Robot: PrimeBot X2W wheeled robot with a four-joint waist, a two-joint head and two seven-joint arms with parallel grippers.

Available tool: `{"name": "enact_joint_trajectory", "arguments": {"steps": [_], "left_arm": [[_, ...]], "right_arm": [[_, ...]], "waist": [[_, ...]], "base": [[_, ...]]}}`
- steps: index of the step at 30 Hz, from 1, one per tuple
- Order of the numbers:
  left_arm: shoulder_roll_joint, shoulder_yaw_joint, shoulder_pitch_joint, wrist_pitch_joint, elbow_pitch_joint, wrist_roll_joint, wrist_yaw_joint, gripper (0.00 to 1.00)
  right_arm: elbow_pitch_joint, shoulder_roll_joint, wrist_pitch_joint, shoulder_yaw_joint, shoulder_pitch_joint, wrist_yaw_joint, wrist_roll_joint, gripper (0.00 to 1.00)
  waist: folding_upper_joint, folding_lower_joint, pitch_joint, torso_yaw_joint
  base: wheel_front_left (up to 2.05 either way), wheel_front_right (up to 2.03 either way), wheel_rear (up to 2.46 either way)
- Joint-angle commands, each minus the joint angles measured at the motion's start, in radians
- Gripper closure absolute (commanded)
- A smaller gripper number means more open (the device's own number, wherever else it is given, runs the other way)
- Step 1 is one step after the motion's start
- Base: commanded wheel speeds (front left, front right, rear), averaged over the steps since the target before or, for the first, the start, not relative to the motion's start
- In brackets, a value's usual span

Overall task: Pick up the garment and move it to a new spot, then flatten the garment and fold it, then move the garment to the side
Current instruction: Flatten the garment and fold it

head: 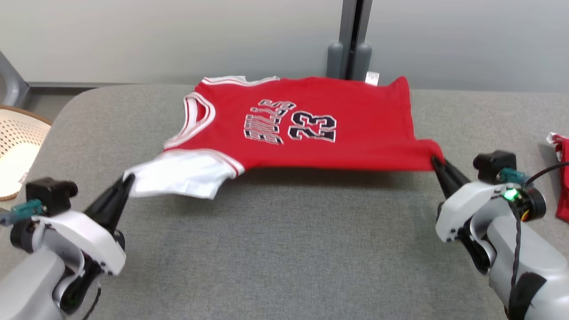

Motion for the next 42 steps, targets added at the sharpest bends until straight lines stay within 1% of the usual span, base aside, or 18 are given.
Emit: {"name": "enact_joint_trajectory", "arguments": {"steps": [1,7,9,14,18,22,26,27,33,38,42], "left_arm": [[0.012,-0.012,0.018,0.005,-0.010,-0.011,-0.001,1.00],[0.069,-0.088,0.080,0.077,-0.098,-0.095,-0.001,1.00],[0.083,-0.106,0.104,0.105,-0.147,-0.158,-0.001,1.00],[0.147,-0.159,0.139,0.162,-0.266,-0.257,-0.001,1.00],[0.191,-0.195,0.159,0.206,-0.340,-0.327,-0.001,1.00],[0.235,-0.236,0.176,0.264,-0.401,-0.378,-0.001,1.00],[0.279,-0.256,0.189,0.301,-0.444,-0.422,-0.001,1.00],[0.279,-0.256,0.189,0.301,-0.444,-0.422,-0.001,1.00],[0.335,-0.266,0.199,0.364,-0.517,-0.506,-0.001,1.00],[0.378,-0.280,0.215,0.410,-0.580,-0.543,-0.001,1.00],[0.423,-0.303,0.238,0.476,-0.624,-0.581,-0.001,1.00]], "right_arm": [[-0.003,-0.014,0.010,0.017,0.019,-0.001,0.015,1.00],[-0.052,-0.081,0.091,0.131,0.078,-0.001,0.109,1.00],[-0.075,-0.110,0.116,0.165,0.092,-0.001,0.143,1.00],[-0.119,-0.173,0.177,0.229,0.134,-0.001,0.226,1.00],[-0.183,-0.231,0.224,0.273,0.158,-0.001,0.291,1.00],[-0.265,-0.277,0.283,0.300,0.185,-0.001,0.386,1.00],[-0.359,-0.342,0.347,0.354,0.202,-0.001,0.433,1.00],[-0.359,-0.342,0.347,0.354,0.202,-0.001,0.433,1.00],[-0.499,-0.441,0.477,0.419,0.226,-0.001,0.518,1.00],[-0.592,-0.514,0.578,0.447,0.248,-0.001,0.582,1.00],[-0.650,-0.548,0.654,0.449,0.270,-0.001,0.643,1.00]], "waist": [[-0.0001,0.0000,-0.019,0.008],[-0.0001,0.0000,-0.062,0.017],[-0.0001,0.0000,-0.073,0.018],[-0.0001,0.0000,-0.094,0.019],[-0.0001,0.0000,-0.104,0.013],[-0.0001,0.0000,-0.111,0.005],[-0.0001,0.0000,-0.114,-0.004],[-0.0001,0.0000,-0.114,-0.004],[-0.0001,0.0000,-0.116,-0.015],[-0.0001,0.0000,-0.118,-0.023],[-0.0001,0.0000,-0.120,-0.028]], "base": [[0.00,0.00,0.00],[0.00,0.00,0.00],[0.00,0.00,0.00],[0.00,0.00,0.00],[0.00,0.00,0.00],[0.00,0.00,0.00],[0.00,0.00,0.00],[0.00,0.00,0.00],[0.00,0.00,0.00],[0.00,0.00,0.00],[0.00,0.00,0.00]]}}
